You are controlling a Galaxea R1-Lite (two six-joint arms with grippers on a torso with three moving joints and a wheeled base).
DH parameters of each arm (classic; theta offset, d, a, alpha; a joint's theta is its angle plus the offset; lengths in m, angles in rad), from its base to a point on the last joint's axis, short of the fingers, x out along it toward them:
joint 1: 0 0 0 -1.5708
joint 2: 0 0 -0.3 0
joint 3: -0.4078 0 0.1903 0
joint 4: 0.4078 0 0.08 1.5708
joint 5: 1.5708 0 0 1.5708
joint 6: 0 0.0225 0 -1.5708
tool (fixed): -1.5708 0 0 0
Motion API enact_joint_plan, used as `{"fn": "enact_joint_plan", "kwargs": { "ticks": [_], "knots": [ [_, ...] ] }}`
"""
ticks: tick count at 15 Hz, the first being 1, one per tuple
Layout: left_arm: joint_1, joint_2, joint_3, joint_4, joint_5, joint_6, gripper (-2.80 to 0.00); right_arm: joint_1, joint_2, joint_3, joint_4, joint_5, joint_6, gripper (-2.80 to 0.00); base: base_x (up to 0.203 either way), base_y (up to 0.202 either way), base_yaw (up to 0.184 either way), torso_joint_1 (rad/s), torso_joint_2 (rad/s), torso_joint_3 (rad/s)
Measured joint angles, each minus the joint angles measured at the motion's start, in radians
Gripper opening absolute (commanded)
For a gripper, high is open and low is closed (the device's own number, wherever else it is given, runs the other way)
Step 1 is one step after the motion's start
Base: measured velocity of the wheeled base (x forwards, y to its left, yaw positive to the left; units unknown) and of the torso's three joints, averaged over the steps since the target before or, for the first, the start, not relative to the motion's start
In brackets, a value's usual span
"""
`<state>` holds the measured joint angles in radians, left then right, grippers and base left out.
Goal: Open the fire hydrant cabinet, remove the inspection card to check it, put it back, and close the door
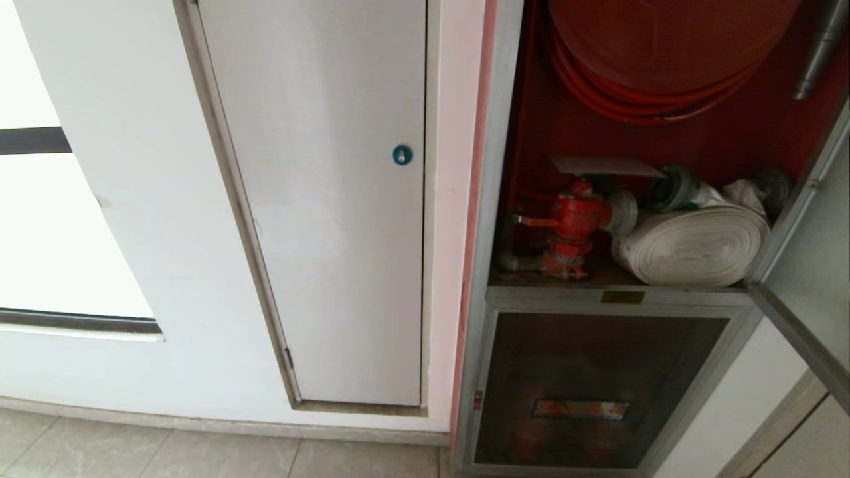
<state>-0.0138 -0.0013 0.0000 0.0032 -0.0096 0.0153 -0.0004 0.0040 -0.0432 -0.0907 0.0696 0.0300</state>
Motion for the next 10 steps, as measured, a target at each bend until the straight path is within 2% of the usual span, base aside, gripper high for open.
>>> {"fn": "enact_joint_plan", "kwargs": {
  "ticks": [4,10],
  "knots": [
    [0.0,0.0,0.0,0.0,0.0,0.0,-2.8,0.0,-0.004,0.038,0.067,-0.062,-0.025,-2.8,0.0,0.0,0.0,0.0,0.0,0.0],
    [0.0,0.0,0.0,0.0,0.0,0.0,-2.8,0.0,-0.004,0.043,0.081,-0.068,-0.024,-2.8,0.0,0.0,0.0,0.0,0.0,0.0]
  ]
}}
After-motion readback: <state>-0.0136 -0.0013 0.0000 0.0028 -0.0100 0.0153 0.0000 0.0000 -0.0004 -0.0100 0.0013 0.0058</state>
